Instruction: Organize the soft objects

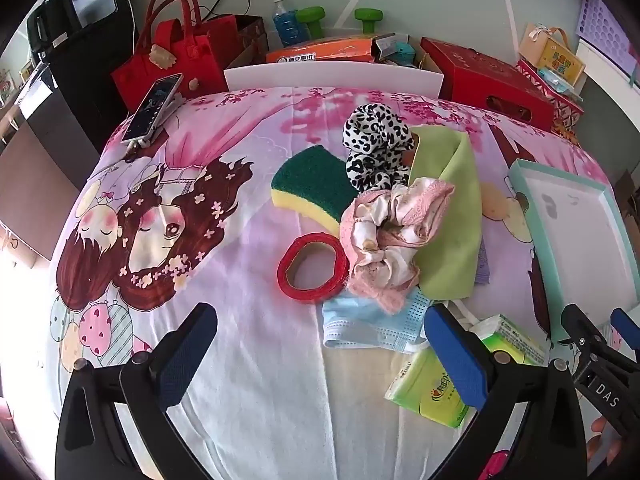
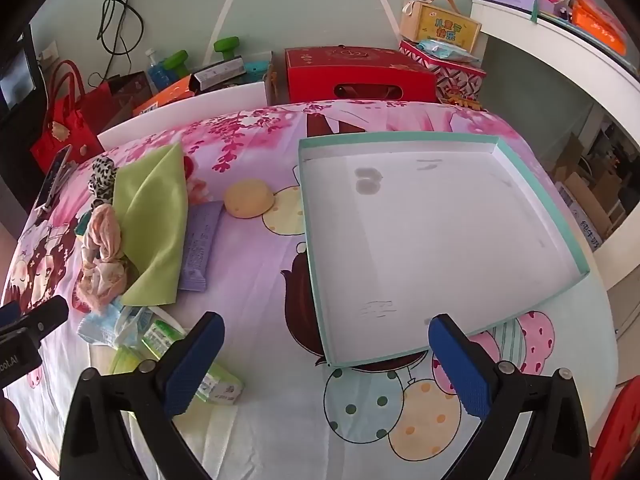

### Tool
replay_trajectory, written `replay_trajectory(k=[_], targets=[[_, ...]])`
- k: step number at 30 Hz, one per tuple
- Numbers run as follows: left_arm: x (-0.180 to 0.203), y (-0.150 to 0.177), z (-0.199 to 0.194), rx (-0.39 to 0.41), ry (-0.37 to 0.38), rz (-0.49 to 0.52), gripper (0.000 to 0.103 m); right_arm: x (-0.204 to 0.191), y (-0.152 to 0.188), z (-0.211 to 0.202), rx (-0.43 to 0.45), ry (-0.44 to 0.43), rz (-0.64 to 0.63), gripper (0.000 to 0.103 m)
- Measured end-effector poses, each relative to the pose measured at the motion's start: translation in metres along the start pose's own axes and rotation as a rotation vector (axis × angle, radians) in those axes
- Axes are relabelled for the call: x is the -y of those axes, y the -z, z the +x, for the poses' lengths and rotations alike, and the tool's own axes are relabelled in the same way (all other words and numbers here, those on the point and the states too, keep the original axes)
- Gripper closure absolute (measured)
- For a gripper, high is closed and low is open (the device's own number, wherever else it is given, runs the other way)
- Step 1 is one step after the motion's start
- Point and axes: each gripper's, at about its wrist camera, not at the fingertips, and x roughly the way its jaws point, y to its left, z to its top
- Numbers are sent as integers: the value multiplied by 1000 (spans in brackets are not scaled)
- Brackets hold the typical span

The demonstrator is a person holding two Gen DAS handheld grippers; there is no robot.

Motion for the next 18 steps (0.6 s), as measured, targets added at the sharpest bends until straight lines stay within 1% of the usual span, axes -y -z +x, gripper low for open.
replay_trajectory(k=[7,12,14,18], targets=[[-1,-1,1,-3,8,6,0,-1,0,0,2,-6,-1,0],[1,-1,2,-1,-2,-1,0,-7,1,-2,-2,-15,-1,0],[1,-1,2,-1,7,-10,0,-3,1,0,0,-32,3,0],[-5,-2,4,-4,30,-37,0,-2,1,0,4,-37,6,0]])
